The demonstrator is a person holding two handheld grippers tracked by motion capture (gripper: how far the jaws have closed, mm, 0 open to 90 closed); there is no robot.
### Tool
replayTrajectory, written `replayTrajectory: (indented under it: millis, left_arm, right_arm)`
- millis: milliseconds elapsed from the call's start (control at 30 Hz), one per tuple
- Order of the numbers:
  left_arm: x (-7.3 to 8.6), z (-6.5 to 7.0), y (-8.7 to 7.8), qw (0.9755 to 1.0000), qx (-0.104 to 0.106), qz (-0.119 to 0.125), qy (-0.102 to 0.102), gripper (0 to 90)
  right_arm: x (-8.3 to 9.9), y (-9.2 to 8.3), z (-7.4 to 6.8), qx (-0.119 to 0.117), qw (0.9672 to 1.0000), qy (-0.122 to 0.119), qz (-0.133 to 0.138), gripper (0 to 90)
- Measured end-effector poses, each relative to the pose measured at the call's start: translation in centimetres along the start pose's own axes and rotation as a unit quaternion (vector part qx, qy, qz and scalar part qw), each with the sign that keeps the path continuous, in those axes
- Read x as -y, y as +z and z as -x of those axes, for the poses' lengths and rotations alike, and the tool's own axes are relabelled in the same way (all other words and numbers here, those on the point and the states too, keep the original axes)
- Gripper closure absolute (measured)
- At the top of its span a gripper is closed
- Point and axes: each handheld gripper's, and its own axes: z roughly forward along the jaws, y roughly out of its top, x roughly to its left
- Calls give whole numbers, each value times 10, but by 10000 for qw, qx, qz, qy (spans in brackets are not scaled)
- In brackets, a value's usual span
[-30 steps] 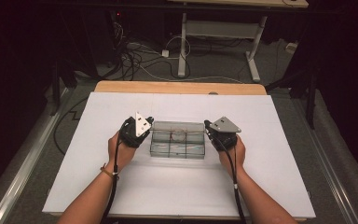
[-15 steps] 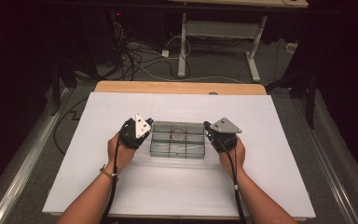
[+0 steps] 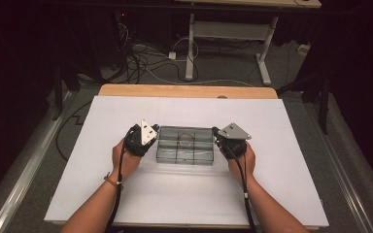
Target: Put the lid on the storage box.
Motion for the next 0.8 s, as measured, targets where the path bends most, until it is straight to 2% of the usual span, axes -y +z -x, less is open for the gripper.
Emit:
replayTrajectory:
  millis: [600, 800]
  left_arm:
    - [6, 3, 0, 10000, 48, -42, 22, 845]
    - [5, 11, 1, 9997, 63, -43, 214, 845]
  right_arm:
    - [3, 0, -2, -42, 10000, 1, 7, 900]
    - [5, 2, -9, -118, 9999, -99, -45, 900]
